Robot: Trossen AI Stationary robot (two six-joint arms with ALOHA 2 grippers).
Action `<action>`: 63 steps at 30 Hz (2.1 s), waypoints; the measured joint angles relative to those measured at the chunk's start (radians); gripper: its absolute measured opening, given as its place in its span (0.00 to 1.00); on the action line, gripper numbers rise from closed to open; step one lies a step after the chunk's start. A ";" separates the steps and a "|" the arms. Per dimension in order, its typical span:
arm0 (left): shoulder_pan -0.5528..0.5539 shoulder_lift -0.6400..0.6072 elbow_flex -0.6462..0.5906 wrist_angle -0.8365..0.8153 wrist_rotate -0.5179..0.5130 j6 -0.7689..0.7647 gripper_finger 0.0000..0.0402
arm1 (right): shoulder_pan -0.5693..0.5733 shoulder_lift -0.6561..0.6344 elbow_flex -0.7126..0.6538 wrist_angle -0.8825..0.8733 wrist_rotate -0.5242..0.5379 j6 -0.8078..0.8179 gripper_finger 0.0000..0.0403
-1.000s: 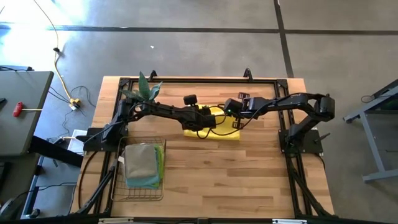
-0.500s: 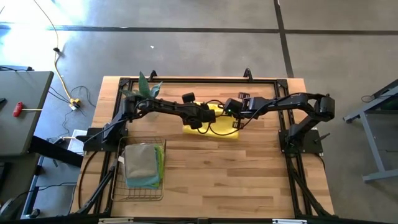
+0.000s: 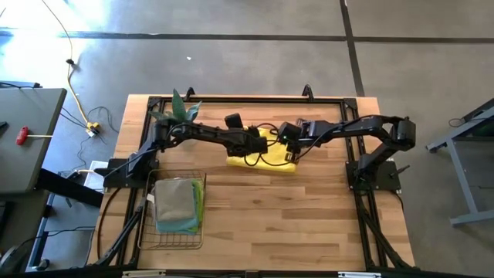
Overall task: Fold microfiber towels
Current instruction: Fold the yellow microfiber towel
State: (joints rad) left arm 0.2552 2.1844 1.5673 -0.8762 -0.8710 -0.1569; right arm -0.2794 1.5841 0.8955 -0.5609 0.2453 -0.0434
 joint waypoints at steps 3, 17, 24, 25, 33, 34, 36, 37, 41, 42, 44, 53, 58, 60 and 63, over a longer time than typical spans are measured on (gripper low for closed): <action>-0.010 -0.018 0.001 0.008 0.225 0.070 0.30 | 0.018 0.000 -0.002 0.022 -0.126 0.012 0.35; -0.074 -0.075 -0.133 0.109 0.711 0.110 0.30 | 0.164 -0.007 -0.195 0.205 -0.220 0.129 0.30; -0.172 -0.078 -0.149 0.237 0.771 -0.111 0.30 | 0.217 -0.070 -0.210 0.107 -0.227 0.149 0.26; -0.193 -0.078 -0.150 0.266 0.774 -0.133 0.30 | 0.222 -0.085 -0.209 0.073 -0.226 0.145 0.25; -0.300 -0.085 -0.117 0.325 0.760 -0.120 0.30 | 0.236 -0.289 -0.190 -0.078 -0.136 0.191 0.23; -0.307 -0.094 -0.104 0.302 0.734 -0.113 0.30 | 0.237 -0.315 -0.193 -0.070 -0.138 0.209 0.23; -0.309 -0.108 -0.073 0.260 0.675 -0.091 0.30 | 0.237 -0.349 -0.205 -0.044 -0.145 0.249 0.26; -0.307 -0.111 -0.060 0.242 0.643 -0.080 0.30 | 0.237 -0.365 -0.214 -0.037 -0.147 0.271 0.28; -0.294 -0.120 -0.032 0.124 0.523 -0.030 0.30 | 0.237 -0.403 -0.258 -0.025 -0.149 0.390 0.39; -0.291 -0.122 -0.028 0.087 0.495 -0.018 0.30 | 0.237 -0.407 -0.274 -0.020 -0.149 0.421 0.42; -0.281 -0.124 -0.031 0.010 0.456 0.012 0.30 | 0.237 -0.421 -0.321 0.025 -0.158 0.495 0.48; -0.218 -0.125 -0.176 0.160 0.560 0.108 0.30 | 0.232 -0.442 -0.534 0.312 -0.203 0.700 0.53; -0.202 -0.136 -0.230 0.255 0.627 0.071 0.30 | 0.221 -0.431 -0.594 0.428 -0.189 0.753 0.52; -0.207 -0.136 -0.235 0.254 0.629 0.031 0.30 | 0.215 -0.430 -0.612 0.473 -0.191 0.770 0.52; -0.225 -0.135 -0.238 0.252 0.650 -0.060 0.30 | 0.214 -0.427 -0.625 0.534 -0.190 0.777 0.52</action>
State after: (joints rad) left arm 0.0306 2.0495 1.3293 -0.6243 -0.2208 -0.2167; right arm -0.0654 1.1572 0.2706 -0.0266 0.0553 0.7334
